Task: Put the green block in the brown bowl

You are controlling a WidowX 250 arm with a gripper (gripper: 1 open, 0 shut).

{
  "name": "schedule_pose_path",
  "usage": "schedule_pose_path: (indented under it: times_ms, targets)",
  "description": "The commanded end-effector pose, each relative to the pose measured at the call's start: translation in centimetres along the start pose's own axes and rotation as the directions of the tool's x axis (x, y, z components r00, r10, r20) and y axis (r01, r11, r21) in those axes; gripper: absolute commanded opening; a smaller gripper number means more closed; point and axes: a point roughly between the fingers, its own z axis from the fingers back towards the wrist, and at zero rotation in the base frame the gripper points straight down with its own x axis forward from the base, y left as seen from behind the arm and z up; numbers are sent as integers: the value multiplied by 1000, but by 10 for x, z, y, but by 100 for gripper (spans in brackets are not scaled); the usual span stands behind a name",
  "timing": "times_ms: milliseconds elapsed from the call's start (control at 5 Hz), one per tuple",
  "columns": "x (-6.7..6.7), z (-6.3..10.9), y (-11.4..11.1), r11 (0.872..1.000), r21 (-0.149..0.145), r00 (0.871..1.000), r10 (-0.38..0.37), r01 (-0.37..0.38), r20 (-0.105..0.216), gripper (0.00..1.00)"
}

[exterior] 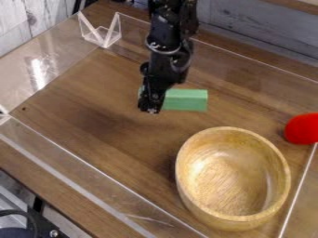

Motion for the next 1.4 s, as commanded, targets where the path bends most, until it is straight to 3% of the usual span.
schedule_pose_path:
  times_ms: [0,400,800,1200]
  targets:
    - [11,13,8,997,48,998,-54,52,33,0]
    - [8,-23,14,996,47,996,-81,79,43,0]
    - [16,-22,23,999,38,999,7,-8,35,0]
    - [22,-27,14,999,35,999,0,-1,49,0]
